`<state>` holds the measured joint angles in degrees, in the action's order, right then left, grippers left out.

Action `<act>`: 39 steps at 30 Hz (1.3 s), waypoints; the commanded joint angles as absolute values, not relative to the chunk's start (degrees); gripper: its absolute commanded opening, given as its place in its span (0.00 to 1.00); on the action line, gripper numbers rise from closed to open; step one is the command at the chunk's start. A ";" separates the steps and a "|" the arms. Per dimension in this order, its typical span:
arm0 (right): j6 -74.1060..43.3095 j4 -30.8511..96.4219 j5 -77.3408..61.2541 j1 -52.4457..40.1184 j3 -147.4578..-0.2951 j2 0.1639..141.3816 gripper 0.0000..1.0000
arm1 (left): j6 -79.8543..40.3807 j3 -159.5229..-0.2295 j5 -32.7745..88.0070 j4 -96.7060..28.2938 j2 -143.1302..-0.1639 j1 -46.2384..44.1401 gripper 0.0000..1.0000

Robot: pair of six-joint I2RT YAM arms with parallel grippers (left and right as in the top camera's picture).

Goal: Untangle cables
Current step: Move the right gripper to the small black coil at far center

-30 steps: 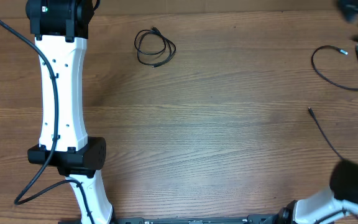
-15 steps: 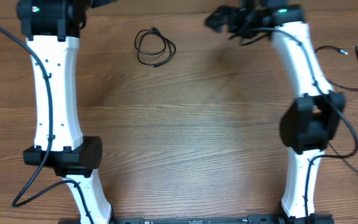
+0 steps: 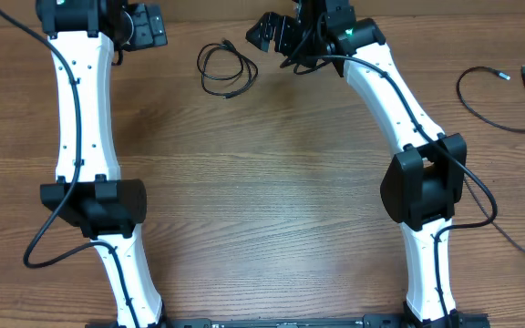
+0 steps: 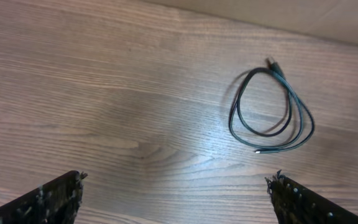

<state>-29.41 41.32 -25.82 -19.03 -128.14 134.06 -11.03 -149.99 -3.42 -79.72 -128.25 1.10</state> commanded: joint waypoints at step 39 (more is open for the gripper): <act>-51.05 22.48 -34.20 -20.95 -128.60 152.86 1.00 | -4.19 -150.10 -2.96 -75.20 -128.49 1.72 0.99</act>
<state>-50.81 22.94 -34.24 -20.73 -128.16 150.78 -5.52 -149.60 -3.03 -75.16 -128.81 1.19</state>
